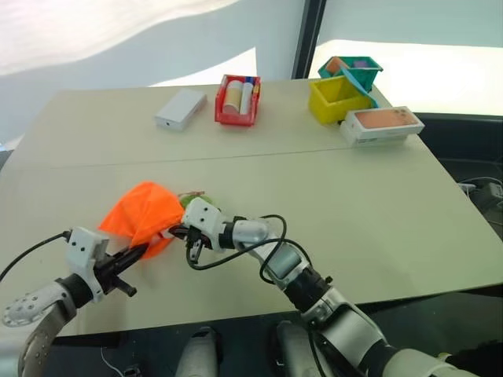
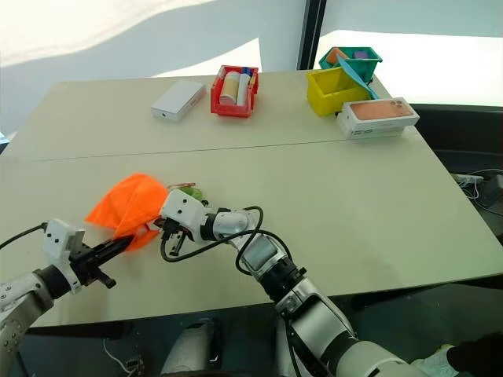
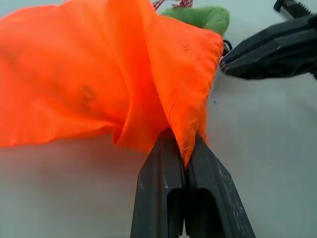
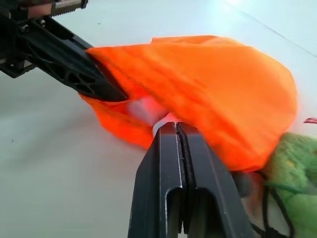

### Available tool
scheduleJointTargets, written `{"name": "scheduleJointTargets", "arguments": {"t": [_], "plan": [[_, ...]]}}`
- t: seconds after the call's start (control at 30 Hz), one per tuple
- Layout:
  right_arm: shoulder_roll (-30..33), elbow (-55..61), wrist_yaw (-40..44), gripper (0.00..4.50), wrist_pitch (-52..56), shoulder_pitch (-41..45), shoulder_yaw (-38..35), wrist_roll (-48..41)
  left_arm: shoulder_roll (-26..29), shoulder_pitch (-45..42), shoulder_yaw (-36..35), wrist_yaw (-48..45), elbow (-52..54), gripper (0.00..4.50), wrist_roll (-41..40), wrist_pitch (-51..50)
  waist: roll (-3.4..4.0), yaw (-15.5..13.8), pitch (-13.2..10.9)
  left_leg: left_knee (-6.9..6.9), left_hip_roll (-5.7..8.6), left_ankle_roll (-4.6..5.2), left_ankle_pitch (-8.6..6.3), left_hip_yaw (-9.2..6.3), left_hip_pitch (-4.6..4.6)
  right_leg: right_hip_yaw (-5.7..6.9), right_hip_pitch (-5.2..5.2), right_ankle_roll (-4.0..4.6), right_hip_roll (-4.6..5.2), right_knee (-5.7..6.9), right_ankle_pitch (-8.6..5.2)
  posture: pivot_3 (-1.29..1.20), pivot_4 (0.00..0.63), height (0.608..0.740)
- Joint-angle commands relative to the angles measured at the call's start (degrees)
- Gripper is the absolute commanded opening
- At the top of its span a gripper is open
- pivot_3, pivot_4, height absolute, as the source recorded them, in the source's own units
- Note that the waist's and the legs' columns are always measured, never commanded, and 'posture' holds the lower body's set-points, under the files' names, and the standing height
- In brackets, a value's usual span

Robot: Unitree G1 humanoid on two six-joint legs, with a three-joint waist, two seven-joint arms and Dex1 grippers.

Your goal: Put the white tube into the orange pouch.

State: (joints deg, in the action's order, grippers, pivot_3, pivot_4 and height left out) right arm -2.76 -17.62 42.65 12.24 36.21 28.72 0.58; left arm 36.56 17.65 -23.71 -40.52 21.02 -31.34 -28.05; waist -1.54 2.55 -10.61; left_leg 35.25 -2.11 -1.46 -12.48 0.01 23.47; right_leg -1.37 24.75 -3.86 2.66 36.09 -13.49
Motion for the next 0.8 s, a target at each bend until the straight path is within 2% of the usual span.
{"name": "scheduleJointTargets", "arguments": {"t": [0.03, 0.1, 0.23, 0.33, 0.37, 0.4, 0.53, 0.8], "plan": [[3.98, 8.24, 6.06, 0.27, 1.15, -1.07, -1.84, -3.84, 0.75, 0.51, -1.14, -0.55, -0.81, 0.00, 1.82, 2.51, 0.00, -0.07, 0.00, 0.00, 0.01, 0.00, 0.00, 0.00, 0.01, 0.01, 0.00, 0.00, 0.00, 0.00, 0.00, 0.00, 0.150, 0.740], [6.75, 9.76, 7.22, 0.81, 0.62, -1.29, -2.00, -3.34, 0.80, 0.51, -1.64, -0.78, -1.86, 0.00, 2.43, 3.36, 0.00, -0.03, 0.00, 0.00, 0.01, 0.00, 0.00, 0.00, 0.00, 0.01, -0.01, 0.00, 0.00, -0.01, 0.00, 0.00, 0.150, 0.740], [9.12, 4.86, 3.26, 2.83, -5.89, 0.94, -1.30, 2.30, 1.94, 1.14, -2.97, -1.89, -5.50, 0.00, 4.42, 6.18, -0.01, 0.22, 0.01, 0.00, 0.02, 0.00, 0.00, 0.02, 0.00, 0.00, 0.03, 0.01, 0.00, 0.00, 0.00, 0.00, 0.150, 0.740], [7.62, -2.30, -1.02, 2.83, -10.91, 3.89, -1.49, 5.27, 2.66, 1.66, -3.69, -3.00, -7.42, 0.00, 5.18, 8.17, -0.01, 0.69, 0.00, -0.04, -0.03, 0.00, 0.00, 0.03, 0.00, -0.02, 0.09, 0.05, -0.06, 0.02, -0.01, 0.00, 0.150, 0.740], [6.90, -4.34, -2.14, 2.90, -12.06, 4.69, -1.87, 5.56, 2.61, 1.53, -3.89, -2.83, -7.70, 0.55, 5.22, 8.31, -0.01, 0.79, 0.00, -0.06, -0.06, 0.00, 0.00, 0.03, 0.00, -0.02, 0.12, 0.07, -0.08, 0.04, -0.02, 0.00, 0.150, 0.740], [6.36, -6.44, -3.30, 2.90, -13.51, 5.54, -2.06, 6.15, 2.47, 1.31, -4.08, -2.69, -7.87, 0.81, 5.24, 8.52, -0.01, 0.81, 0.01, -0.08, -0.07, 0.00, 0.00, 0.03, 0.00, -0.02, 0.12, 0.08, -0.10, 0.04, -0.02, 0.00, 0.150, 0.740], [5.15, -13.48, -6.95, 2.90, -19.15, 8.38, -1.98, 9.04, 2.15, 0.57, -4.43, -2.25, -7.02, 2.78, 4.74, 8.26, -0.01, 0.80, 0.01, -0.09, -0.08, 0.00, 0.00, 0.07, 0.01, -0.01, 0.09, 0.09, -0.12, 0.03, -0.03, 0.00, 0.150, 0.740], [3.97, -25.72, -12.75, 2.90, -29.77, 12.87, -0.96, 15.25, 2.36, -1.03, -7.28, -2.70, -1.87, 2.78, -3.16, 2.52, -0.03, 0.94, 0.02, -0.04, -0.05, 0.00, 0.01, 0.08, 0.00, -0.01, 0.02, 0.08, -0.06, 0.03, -0.03, 0.00, 0.150, 0.740]]}}
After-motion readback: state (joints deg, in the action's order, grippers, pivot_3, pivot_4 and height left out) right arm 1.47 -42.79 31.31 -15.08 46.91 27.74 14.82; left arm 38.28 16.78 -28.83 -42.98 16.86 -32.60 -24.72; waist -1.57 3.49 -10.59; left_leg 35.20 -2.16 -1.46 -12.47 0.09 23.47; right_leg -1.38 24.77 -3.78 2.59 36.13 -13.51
